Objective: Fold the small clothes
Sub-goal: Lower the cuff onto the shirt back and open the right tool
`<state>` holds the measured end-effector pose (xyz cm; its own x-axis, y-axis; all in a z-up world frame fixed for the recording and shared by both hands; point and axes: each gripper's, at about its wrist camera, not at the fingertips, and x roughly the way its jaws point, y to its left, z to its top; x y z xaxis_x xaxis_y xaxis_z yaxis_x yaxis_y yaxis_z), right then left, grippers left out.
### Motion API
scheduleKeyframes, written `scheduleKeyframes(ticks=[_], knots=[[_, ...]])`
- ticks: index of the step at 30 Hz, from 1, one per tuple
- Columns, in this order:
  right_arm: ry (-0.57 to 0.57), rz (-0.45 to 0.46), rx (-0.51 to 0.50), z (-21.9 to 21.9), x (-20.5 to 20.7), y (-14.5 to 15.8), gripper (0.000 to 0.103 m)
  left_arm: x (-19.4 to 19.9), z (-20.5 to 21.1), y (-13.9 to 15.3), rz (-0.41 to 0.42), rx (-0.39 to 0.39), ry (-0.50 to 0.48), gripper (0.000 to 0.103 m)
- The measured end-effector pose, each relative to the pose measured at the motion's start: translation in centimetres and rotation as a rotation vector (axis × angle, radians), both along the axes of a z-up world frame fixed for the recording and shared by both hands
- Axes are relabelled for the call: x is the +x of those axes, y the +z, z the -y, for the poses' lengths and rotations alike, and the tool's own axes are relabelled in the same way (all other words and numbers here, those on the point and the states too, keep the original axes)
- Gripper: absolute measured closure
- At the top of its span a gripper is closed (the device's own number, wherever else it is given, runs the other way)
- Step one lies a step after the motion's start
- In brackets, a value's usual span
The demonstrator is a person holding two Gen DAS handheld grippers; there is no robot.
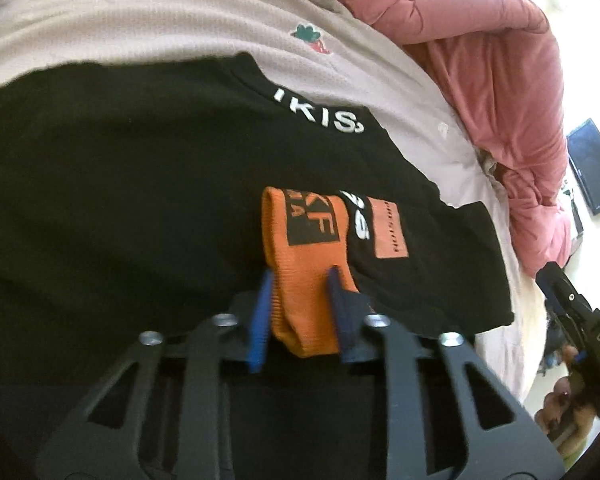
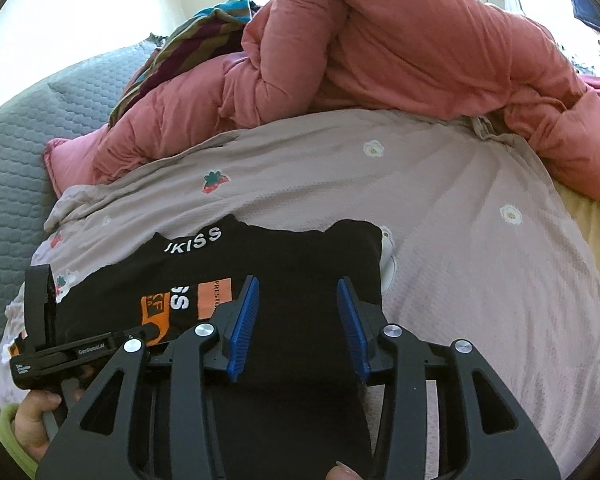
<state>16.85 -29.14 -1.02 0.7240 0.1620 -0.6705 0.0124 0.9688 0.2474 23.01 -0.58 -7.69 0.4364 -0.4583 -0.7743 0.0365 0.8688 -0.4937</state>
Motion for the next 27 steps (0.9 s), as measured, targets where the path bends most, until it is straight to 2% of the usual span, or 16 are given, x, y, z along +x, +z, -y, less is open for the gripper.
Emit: scheduleKeyframes(ticks=[4, 6, 9, 13, 23, 27], knots=[[0.001, -0.007, 0.000, -0.2, 0.1, -0.2, 0.064, -0.4, -1.3, 1.1, 0.064, -0.061, -0.017, 0.103], [0.004, -0.007, -0.003, -0.4, 0.1, -0.2, 0.064, -0.8, -1.8, 2.2, 0.111, -0.044, -0.013, 0.103], [0.008, -0.007, -0.002, -0.6, 0.2, -0.1, 0.064, -1.4, -3.3, 3.7, 0.156, -0.064, 0.008, 0.103], [0.020, -0.009, -0.011, -1.3, 0.5, -0.2, 0.064, -2.1, -5.3, 5.6, 0.219, -0.026, 0.051, 0.103], [0.038, -0.017, -0.044, -2.9, 0.9, -0.2, 0.064, -2.9, -7.3, 5.5, 0.219, 0.038, 0.087, 0.103], [0.037, -0.021, -0.072, -3.2, 1.0, -0.4, 0.064, -3.1, -7.6, 5.7, 0.226, 0.039, 0.085, 0.103]])
